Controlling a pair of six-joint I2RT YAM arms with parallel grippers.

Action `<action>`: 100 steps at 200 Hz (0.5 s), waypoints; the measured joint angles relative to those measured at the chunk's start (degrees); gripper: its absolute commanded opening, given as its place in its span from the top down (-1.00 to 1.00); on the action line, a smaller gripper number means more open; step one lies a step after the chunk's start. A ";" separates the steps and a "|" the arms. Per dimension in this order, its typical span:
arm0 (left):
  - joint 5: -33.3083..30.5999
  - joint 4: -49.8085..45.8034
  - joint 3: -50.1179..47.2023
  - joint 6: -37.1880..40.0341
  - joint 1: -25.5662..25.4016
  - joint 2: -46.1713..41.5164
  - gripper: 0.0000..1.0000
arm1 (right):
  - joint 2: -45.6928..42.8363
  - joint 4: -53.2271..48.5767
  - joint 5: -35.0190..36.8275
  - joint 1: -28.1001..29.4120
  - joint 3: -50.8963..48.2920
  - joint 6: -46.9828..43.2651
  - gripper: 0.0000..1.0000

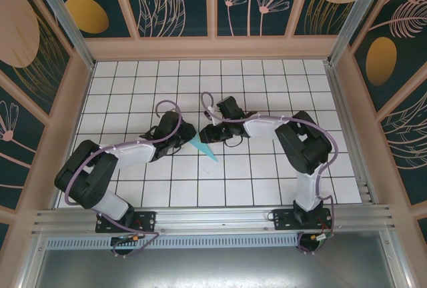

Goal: Fold a paper plane with a square sheet of paper (pick it up from the middle)
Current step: Fold the wing for the fifth time at the center of the table.

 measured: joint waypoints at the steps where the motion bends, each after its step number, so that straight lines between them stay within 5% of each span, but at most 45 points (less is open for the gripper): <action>1: 0.00 0.00 0.00 0.00 0.00 0.00 0.58 | 0.09 0.00 -0.02 0.00 0.04 -0.02 0.56; 100: -0.24 0.11 0.00 0.02 0.00 1.62 0.59 | 4.00 1.01 -4.35 -1.38 1.81 -2.16 0.82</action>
